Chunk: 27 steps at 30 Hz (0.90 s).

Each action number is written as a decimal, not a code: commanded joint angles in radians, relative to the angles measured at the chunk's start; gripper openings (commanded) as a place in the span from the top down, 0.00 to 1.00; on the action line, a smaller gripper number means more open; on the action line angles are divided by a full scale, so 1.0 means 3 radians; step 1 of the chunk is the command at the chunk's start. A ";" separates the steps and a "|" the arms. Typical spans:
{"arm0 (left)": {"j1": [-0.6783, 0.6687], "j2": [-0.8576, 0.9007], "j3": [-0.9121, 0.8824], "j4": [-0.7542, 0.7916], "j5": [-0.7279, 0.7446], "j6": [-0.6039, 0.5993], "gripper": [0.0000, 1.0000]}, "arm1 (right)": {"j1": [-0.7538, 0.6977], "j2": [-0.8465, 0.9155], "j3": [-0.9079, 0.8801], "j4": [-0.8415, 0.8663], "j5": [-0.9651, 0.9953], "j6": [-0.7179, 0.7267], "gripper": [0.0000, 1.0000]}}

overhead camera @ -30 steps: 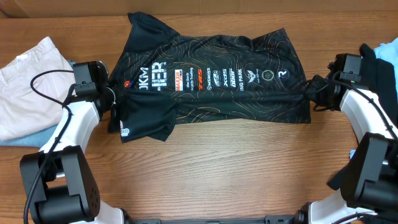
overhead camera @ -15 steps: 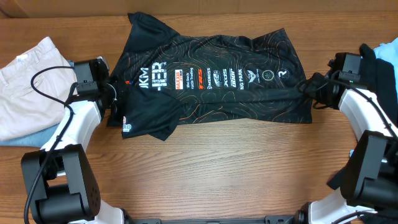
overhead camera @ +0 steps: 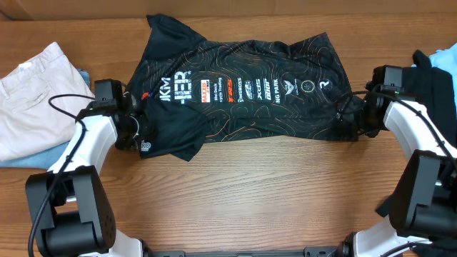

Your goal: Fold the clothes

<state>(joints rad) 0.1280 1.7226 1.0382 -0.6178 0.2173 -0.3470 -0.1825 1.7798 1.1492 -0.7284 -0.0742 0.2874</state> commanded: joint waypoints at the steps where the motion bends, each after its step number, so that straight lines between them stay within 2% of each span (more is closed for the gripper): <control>1: -0.0055 0.0037 0.0006 -0.0017 0.0069 0.0211 0.42 | -0.0003 0.0017 0.0000 -0.0109 0.0005 0.0000 0.32; 7: -0.0151 0.0037 0.0008 -0.0008 0.0558 0.0529 0.41 | -0.0003 0.0017 0.0000 -0.0188 0.0005 0.0000 0.31; 11: -0.0393 0.0037 0.0009 -0.0008 0.0520 0.0877 0.45 | -0.0003 0.0017 0.0000 -0.0183 0.0005 0.0000 0.31; 15: -0.0682 0.0037 0.0010 -0.0008 0.0132 0.1228 0.48 | -0.0003 0.0017 0.0000 -0.0183 0.0005 0.0000 0.31; 24: -0.1525 0.0037 0.0014 0.0205 -0.0954 0.1694 0.33 | -0.0003 0.0017 0.0000 -0.0212 0.0003 0.0000 0.31; 27: -0.1708 0.0037 0.0014 0.0270 -0.1232 0.1787 0.30 | -0.0003 0.0017 0.0000 -0.0212 0.0003 0.0000 0.31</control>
<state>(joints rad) -0.3393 1.7226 1.0382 -0.5491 0.0078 0.1097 -0.1825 1.7798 1.1492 -0.7952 -0.0738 0.2874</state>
